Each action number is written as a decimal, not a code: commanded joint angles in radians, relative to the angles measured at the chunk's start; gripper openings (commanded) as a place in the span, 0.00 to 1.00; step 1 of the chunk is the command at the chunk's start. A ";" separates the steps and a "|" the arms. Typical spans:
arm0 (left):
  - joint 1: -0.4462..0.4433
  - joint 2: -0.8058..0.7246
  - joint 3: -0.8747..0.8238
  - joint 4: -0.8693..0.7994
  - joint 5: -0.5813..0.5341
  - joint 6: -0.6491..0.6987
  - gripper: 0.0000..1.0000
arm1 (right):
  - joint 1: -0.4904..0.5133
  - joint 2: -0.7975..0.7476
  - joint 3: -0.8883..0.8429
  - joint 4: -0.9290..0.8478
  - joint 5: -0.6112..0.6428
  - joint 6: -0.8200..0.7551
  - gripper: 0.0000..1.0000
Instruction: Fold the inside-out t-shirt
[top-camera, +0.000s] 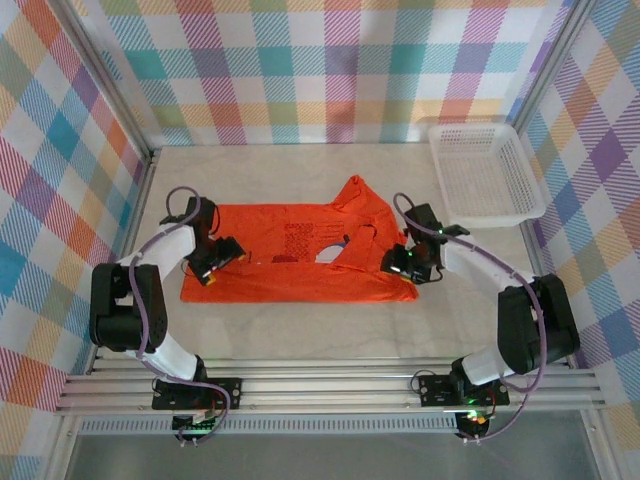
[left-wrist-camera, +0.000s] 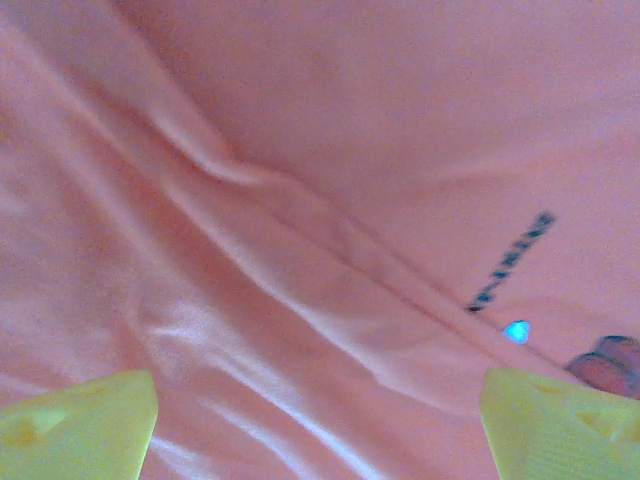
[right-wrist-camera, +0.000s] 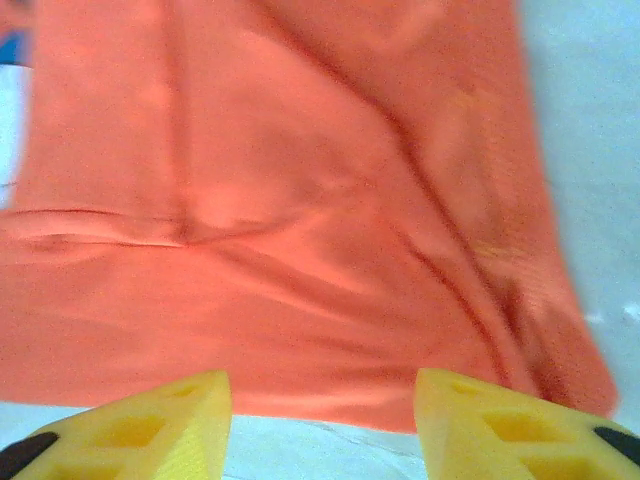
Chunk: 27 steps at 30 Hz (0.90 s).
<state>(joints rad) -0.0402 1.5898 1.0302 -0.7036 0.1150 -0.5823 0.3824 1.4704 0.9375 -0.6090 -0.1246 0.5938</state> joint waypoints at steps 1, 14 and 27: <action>-0.013 -0.053 0.054 -0.068 -0.035 0.012 0.84 | 0.057 0.059 0.058 0.003 0.017 0.036 0.45; -0.031 -0.101 0.021 -0.062 -0.028 0.009 0.83 | 0.153 0.373 0.274 0.053 0.043 0.061 0.42; -0.030 -0.140 0.033 -0.083 -0.026 0.018 0.82 | 0.153 0.427 0.306 0.046 0.043 0.061 0.26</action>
<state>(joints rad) -0.0635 1.4796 1.0592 -0.7567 0.0982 -0.5793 0.5323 1.8854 1.2224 -0.5545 -0.0864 0.6426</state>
